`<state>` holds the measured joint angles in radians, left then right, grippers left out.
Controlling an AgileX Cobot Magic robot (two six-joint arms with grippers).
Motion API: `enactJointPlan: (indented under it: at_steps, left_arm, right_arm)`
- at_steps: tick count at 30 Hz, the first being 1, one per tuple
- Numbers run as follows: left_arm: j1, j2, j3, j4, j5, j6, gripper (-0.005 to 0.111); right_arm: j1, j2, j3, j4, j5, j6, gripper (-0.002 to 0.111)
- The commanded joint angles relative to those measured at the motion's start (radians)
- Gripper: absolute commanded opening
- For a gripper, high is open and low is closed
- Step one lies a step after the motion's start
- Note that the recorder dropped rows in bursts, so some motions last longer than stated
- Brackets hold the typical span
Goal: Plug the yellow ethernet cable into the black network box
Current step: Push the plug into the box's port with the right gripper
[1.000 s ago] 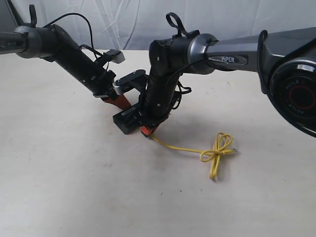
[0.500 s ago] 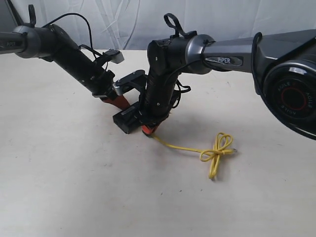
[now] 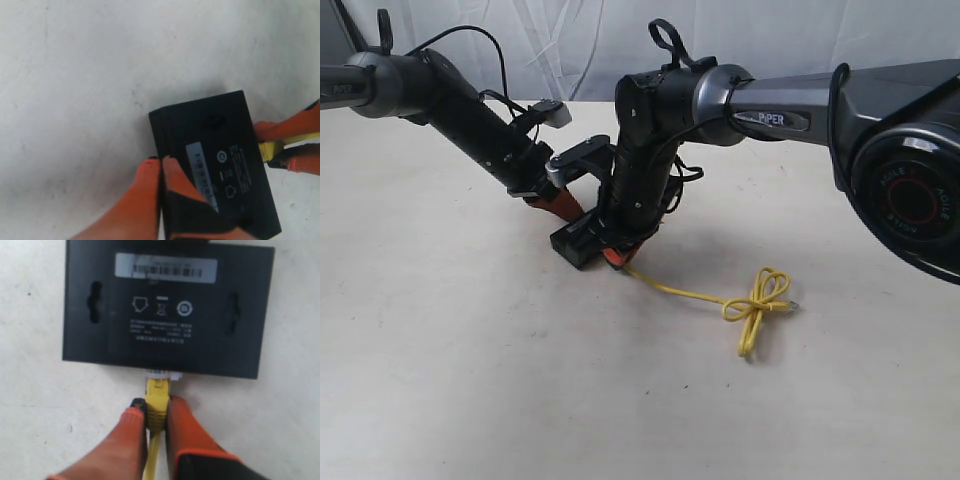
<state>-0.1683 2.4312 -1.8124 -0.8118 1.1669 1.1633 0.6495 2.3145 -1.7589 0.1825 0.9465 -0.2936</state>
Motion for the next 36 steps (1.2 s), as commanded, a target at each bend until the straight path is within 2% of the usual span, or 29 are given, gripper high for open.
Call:
enactJointPlan:
  at_steps: [1,36]
  left_arm:
    - [-0.003,0.0,-0.005,-0.027,0.023,-0.002,0.0]
    - [-0.003,0.0,-0.005,-0.071,0.054,0.044,0.0]
  right_arm:
    - [-0.002,-0.001,-0.011,0.003,-0.075,-0.001,0.0]
    - [-0.002,0.016,-0.043,-0.017,-0.051,0.001,0.0]
